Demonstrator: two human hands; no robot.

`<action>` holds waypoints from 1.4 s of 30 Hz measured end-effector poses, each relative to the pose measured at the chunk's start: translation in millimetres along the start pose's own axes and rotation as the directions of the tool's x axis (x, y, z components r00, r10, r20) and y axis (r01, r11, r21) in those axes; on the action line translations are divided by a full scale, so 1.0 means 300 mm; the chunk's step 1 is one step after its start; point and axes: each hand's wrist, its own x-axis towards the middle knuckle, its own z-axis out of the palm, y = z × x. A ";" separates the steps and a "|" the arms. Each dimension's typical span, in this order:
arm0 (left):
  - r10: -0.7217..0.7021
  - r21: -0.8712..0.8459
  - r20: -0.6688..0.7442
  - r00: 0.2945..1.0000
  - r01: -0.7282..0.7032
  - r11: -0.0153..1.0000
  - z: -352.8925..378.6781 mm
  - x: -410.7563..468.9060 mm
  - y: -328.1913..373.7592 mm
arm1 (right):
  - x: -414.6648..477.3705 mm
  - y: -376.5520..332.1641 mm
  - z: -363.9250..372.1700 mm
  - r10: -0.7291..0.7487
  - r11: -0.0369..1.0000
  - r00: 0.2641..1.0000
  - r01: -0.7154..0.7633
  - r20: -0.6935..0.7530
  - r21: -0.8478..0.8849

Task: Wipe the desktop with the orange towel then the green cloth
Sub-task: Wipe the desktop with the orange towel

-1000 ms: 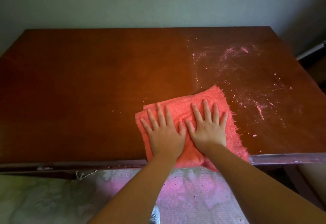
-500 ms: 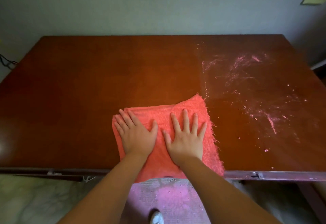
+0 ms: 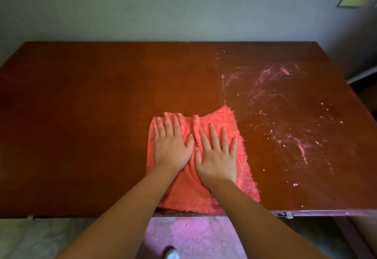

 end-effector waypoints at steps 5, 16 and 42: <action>0.030 -0.045 0.008 1.000 -0.030 0.999 0.021 -0.089 0.127 | -0.097 0.139 -0.020 0.076 0.997 0.997 -0.076 -0.032 0.011; -0.135 -0.061 -0.021 0.991 0.133 0.989 0.056 -0.037 0.239 | -0.017 0.251 -0.054 0.155 0.988 0.987 -0.155 -0.050 0.009; -0.095 -0.068 -0.017 0.995 0.093 0.993 0.002 0.626 0.365 | 0.633 0.263 -0.128 0.205 0.978 0.978 -0.206 -0.035 -0.032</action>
